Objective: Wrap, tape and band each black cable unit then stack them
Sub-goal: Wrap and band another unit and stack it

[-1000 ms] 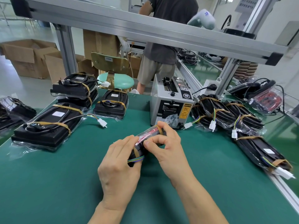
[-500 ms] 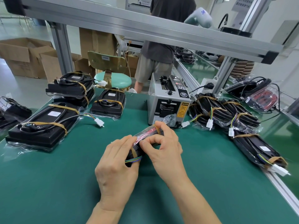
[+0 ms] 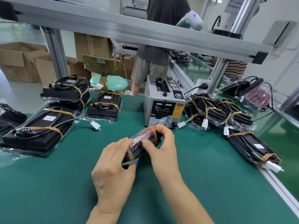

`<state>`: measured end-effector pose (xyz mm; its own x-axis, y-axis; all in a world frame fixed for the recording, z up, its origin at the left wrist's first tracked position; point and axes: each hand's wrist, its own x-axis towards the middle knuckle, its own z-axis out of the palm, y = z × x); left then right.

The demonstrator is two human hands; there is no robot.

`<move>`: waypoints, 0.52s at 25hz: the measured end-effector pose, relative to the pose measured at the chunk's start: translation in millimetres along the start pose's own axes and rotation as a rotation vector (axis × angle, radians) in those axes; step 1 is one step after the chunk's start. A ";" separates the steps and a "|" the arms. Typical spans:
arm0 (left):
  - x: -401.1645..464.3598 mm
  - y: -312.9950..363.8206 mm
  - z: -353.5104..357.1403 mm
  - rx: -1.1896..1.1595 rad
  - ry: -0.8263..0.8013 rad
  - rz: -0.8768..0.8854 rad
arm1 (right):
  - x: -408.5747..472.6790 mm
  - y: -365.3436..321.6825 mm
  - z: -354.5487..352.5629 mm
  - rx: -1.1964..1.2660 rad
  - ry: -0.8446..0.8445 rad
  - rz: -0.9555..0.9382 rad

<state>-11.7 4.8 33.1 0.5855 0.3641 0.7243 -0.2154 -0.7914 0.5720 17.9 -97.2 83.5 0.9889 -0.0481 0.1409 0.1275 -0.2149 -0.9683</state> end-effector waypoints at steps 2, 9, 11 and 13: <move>0.6 -1.4 0.7 -0.001 0.025 -0.001 | -2.9 3.1 3.7 -0.165 -0.030 -0.047; 2.3 -2.0 -1.8 -0.021 0.031 0.015 | 13.1 2.7 -4.4 -0.262 -0.025 -0.036; 3.8 -2.6 -4.0 -0.030 -0.023 0.007 | 19.2 2.6 -5.1 -0.237 0.000 -0.012; 6.7 -4.6 -11.4 -0.070 -0.068 -0.043 | 25.3 6.4 -11.8 -0.244 0.014 -0.035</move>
<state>-15.7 16.5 39.7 0.6468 0.3612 0.6718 -0.2412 -0.7387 0.6294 42.8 -111.3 83.3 0.9827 -0.0498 0.1782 0.1377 -0.4461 -0.8843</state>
